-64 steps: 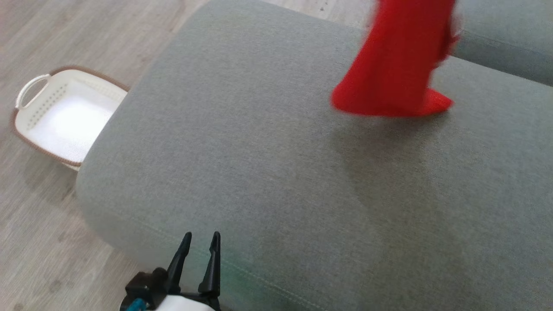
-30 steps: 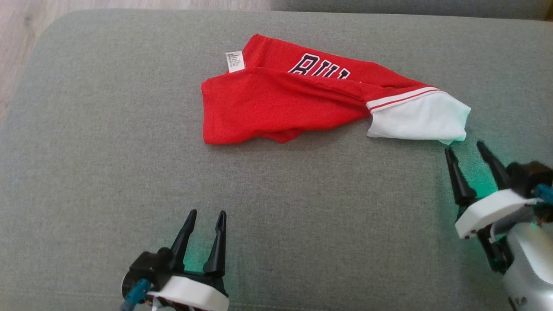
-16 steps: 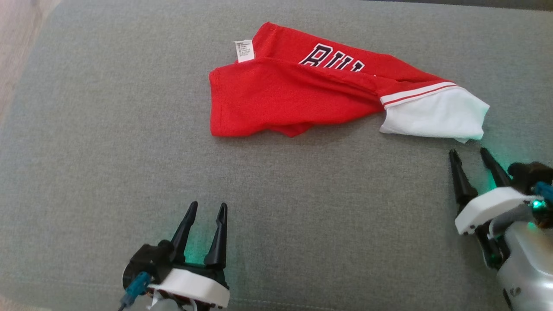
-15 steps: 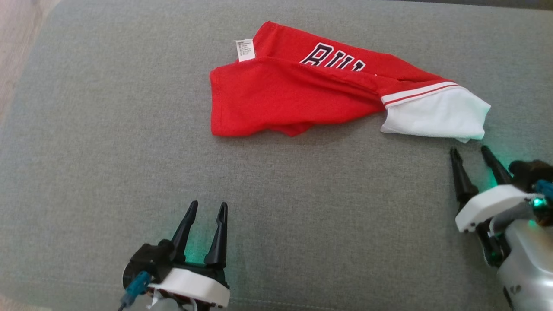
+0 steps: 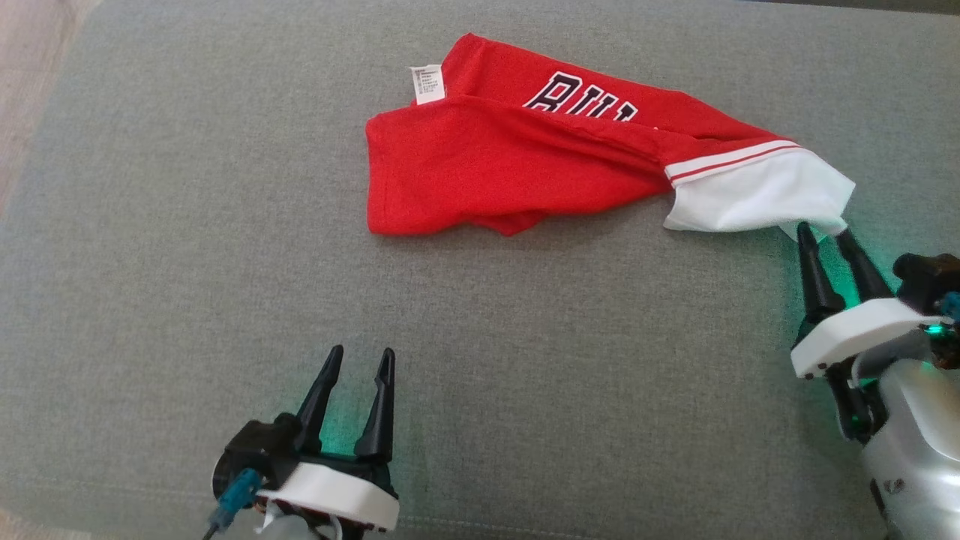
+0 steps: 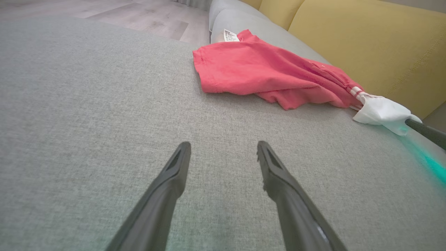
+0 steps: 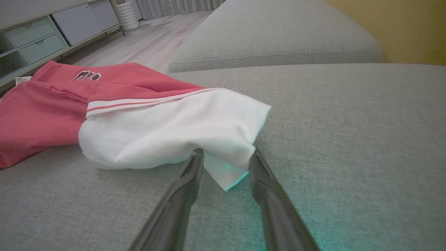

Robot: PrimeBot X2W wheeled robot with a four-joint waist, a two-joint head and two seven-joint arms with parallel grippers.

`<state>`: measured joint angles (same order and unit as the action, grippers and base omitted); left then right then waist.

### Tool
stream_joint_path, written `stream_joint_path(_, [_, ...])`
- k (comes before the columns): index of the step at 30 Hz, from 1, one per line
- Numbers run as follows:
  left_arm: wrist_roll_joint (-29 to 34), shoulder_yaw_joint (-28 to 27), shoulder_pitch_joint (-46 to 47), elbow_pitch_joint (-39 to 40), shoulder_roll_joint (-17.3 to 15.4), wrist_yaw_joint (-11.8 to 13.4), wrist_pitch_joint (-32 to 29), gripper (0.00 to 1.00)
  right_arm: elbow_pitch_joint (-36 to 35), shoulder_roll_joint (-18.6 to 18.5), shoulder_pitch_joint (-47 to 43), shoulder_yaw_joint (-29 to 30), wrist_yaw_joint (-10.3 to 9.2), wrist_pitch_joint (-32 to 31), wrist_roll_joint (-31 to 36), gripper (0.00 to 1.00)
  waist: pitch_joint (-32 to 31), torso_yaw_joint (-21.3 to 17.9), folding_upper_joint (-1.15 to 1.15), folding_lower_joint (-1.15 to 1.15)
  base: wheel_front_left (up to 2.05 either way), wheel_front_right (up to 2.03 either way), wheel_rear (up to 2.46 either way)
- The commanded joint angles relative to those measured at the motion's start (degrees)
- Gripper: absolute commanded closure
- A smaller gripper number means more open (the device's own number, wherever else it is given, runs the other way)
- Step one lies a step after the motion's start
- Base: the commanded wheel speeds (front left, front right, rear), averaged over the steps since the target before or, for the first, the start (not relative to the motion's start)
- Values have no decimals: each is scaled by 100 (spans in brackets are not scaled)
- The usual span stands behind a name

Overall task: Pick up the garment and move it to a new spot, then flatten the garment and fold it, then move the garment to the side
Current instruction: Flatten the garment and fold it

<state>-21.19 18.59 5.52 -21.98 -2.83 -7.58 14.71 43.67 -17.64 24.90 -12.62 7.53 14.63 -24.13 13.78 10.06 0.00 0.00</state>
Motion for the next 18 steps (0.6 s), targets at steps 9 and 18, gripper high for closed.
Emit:
stream_joint_path(9, [42, -205, 154, 113, -5, 9, 29, 0, -542, 67, 20, -107, -4, 37, -55, 100, -42, -24, 0, 0, 0, 0, 0])
stream_joint_path(18, [55, -344, -210, 62, -5, 9, 29, 0, -1730, 76, -732, 118, -4, 37, -507, 100, -576, -264, 0, 0, 0, 0, 0])
